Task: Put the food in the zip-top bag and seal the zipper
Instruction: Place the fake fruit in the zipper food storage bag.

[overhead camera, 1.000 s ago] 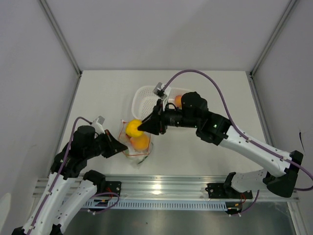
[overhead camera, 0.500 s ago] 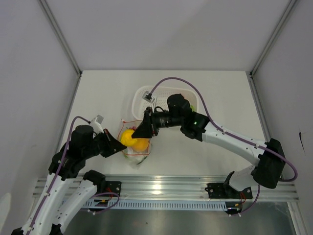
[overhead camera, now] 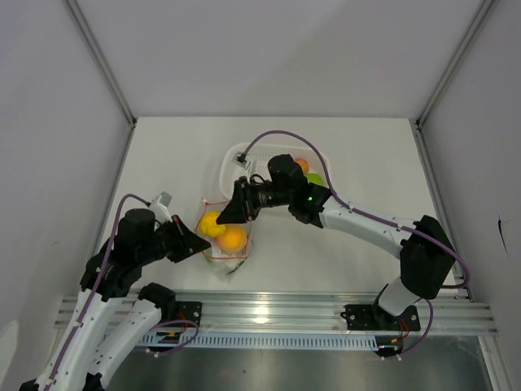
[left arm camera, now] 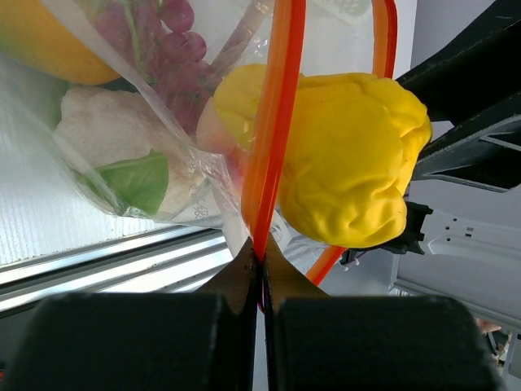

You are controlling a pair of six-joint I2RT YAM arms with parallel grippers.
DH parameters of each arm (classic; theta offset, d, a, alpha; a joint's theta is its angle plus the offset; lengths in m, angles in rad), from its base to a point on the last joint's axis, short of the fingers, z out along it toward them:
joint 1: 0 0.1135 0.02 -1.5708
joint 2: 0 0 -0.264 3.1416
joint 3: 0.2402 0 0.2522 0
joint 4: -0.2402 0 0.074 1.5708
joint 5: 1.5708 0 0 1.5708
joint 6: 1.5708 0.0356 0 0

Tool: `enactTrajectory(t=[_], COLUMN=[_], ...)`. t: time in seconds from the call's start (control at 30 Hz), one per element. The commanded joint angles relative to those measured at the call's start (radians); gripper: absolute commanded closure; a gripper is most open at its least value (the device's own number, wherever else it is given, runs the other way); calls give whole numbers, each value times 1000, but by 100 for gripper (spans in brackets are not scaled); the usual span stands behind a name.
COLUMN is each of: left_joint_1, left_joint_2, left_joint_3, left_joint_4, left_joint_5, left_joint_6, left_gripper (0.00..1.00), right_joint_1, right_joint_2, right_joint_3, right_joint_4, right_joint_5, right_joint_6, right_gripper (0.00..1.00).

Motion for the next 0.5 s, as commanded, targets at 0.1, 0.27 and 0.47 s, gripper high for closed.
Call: enactTrajectory(t=[0.1,0.27,0.47], left_joint_1=[2,2,2], left_joint_2=[-14,-25,-28], left_joint_3=[41,46,41], left_joint_4=[7,5,9], left_joint_5=[16,16,23], left_joint_6=[-12,-18,-20], left_gripper=[99,99,100], right_joint_1=[-13,-8,18], right_joint_2=[43,115,175], right_joint_3=[46,103,161], right_joint_4=[-17,-66,-128], right_joint_5=[36,79,131], right_joint_6=[-77,-118,-154], right_gripper=[82,81,70])
